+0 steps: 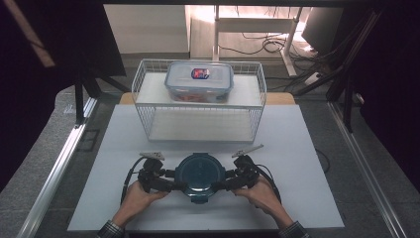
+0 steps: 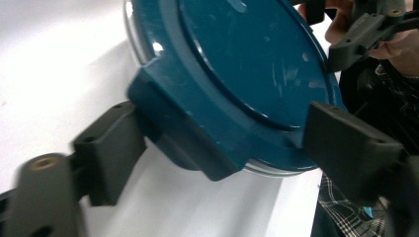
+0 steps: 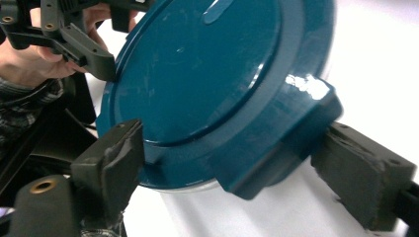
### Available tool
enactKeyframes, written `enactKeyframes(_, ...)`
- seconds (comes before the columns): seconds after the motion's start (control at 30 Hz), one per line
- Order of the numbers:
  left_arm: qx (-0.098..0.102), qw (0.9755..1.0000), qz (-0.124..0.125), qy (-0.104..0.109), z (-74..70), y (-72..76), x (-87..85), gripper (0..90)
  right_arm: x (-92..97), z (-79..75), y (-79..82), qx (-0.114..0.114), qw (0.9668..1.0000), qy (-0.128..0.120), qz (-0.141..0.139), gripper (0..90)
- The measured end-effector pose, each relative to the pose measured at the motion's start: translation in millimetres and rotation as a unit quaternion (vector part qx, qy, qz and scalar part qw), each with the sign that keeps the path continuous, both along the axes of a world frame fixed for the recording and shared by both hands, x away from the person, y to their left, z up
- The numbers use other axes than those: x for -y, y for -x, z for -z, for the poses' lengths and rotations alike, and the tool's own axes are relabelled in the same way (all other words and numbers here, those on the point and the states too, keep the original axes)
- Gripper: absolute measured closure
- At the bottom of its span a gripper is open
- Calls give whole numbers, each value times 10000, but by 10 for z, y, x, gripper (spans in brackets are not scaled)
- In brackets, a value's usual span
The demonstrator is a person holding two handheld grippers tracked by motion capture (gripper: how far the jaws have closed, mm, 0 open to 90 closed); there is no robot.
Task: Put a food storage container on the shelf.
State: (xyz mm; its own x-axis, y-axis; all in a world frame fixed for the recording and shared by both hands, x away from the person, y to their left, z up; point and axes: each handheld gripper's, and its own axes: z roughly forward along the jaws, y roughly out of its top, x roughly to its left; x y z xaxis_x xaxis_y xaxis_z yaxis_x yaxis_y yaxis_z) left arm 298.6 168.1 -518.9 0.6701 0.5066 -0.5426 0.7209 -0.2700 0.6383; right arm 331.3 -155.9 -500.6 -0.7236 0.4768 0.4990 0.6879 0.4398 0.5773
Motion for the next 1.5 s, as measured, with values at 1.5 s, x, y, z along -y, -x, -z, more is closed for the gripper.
enactKeyframes(1.5, 611, 9937, -755, 564, -494, 119, -91, 562, 242, -542, 175, 778, 9911, -647, 862, 566)
